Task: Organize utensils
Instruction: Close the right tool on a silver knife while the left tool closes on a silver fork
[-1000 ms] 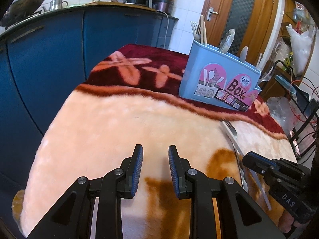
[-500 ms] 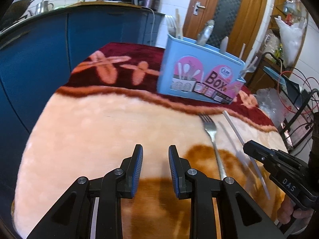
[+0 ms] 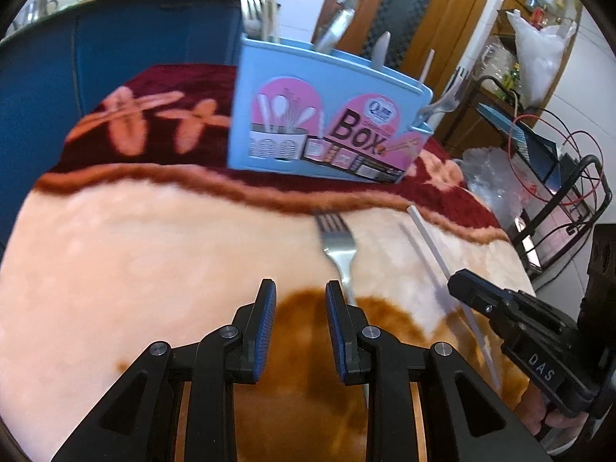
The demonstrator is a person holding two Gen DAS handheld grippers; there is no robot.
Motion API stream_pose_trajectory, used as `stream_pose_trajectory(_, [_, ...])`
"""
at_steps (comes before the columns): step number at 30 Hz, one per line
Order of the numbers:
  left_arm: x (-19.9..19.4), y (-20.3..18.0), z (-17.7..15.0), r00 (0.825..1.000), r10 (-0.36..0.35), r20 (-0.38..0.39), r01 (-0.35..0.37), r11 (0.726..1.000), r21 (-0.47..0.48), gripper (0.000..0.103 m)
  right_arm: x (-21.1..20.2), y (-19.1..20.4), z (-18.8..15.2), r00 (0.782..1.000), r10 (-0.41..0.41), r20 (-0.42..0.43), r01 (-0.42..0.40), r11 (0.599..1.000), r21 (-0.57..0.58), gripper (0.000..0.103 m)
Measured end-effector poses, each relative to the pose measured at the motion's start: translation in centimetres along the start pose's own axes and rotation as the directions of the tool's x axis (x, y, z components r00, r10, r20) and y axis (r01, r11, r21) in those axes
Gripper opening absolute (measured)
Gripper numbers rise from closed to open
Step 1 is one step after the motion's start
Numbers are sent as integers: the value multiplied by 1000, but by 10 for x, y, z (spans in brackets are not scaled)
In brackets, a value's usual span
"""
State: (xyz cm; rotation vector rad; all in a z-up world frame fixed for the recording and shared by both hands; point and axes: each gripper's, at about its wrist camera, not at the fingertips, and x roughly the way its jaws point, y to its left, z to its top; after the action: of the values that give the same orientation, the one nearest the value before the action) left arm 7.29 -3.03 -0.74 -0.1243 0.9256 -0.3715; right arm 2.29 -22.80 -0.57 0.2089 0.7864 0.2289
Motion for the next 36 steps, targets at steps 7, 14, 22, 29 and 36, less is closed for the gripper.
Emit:
stream_pose_trajectory(7, [20, -7, 18, 999, -33, -40, 33, 999, 7, 27, -1, -12, -1, 1000, -4, 0, 4, 1000, 21, 9])
stream_pose_trajectory(14, [32, -11, 27, 996, -53, -75, 52, 999, -6, 27, 1, -16, 0, 1000, -4, -6, 4, 1000, 26, 9])
stream_pose_trajectory(22, [40, -20, 31, 987, -117, -111, 118, 993, 3, 27, 4, -13, 3, 999, -3, -38, 2, 1000, -5, 9])
stream_pose_trajectory(29, [42, -24, 26, 976, -173, -130, 173, 985, -9, 15, 11, -16, 6, 996, 7, -91, -8, 1000, -15, 11])
stream_pose_trajectory(36, [43, -34, 23, 972, -161, -169, 170, 985, 37, 15, 22, -16, 13, 986, 21, -166, -28, 999, -41, 13])
